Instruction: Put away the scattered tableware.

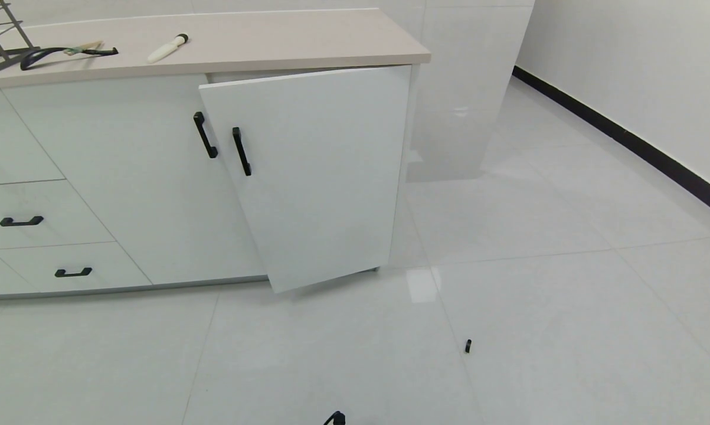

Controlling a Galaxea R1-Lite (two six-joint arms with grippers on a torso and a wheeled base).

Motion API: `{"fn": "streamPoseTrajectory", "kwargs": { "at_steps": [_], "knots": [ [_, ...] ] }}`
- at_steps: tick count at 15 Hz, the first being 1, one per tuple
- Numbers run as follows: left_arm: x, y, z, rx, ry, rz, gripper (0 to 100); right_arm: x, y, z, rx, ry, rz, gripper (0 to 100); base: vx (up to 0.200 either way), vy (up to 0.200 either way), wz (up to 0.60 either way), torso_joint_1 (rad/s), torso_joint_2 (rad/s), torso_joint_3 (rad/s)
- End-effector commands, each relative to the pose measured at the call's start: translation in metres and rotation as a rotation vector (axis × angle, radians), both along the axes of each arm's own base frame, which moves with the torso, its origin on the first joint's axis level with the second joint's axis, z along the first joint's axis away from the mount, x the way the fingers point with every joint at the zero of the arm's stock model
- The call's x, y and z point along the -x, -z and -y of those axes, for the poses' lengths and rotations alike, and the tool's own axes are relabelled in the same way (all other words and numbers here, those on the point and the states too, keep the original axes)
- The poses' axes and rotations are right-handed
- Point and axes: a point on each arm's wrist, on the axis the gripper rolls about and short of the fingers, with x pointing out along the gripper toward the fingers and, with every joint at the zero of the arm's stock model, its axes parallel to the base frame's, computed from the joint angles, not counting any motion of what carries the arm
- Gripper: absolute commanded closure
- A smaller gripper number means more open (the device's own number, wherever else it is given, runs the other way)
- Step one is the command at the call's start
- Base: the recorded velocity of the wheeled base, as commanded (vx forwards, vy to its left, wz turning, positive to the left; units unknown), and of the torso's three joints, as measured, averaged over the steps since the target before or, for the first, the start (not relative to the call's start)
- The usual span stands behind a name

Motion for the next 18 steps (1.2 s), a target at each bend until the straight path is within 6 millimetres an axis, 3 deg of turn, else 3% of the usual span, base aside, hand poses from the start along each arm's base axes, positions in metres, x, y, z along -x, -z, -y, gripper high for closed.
{"fn": "streamPoseTrajectory", "kwargs": {
  "at_steps": [1,7,12,15,18],
  "knots": [
    [-0.0001,-0.0001,0.0,-0.001,0.001,-0.001,0,0.0023,0.0017,0.0008,-0.029,0.024,0.022,100,0.0,0.0,0.0,0.0,0.0,0.0],
    [-0.0001,-0.0001,0.0,-0.006,0.001,-0.001,0,0.0023,0.0019,0.0007,-0.037,0.019,0.02,100,0.0,0.0,0.0,0.0,0.0,0.0],
    [-0.0001,0.0003,0.0002,-0.038,0.008,-0.003,0,0.0023,0.0019,0.0008,-0.035,0.023,0.02,100,0.2,0.0,0.0,0.003,0.0,0.002],
    [-0.0001,0.0003,0.0003,-0.04,0.01,-0.003,0,0.0023,0.002,0.0008,-0.035,0.024,0.019,100,0.2,0.2,0.0,0.002,0.0,0.001],
    [-0.0001,0.0003,0.0003,-0.041,0.01,-0.003,0,0.0023,0.002,0.0008,-0.035,0.024,0.019,100,0.0,0.2,0.4,0.006,0.0,0.004]
  ]
}}
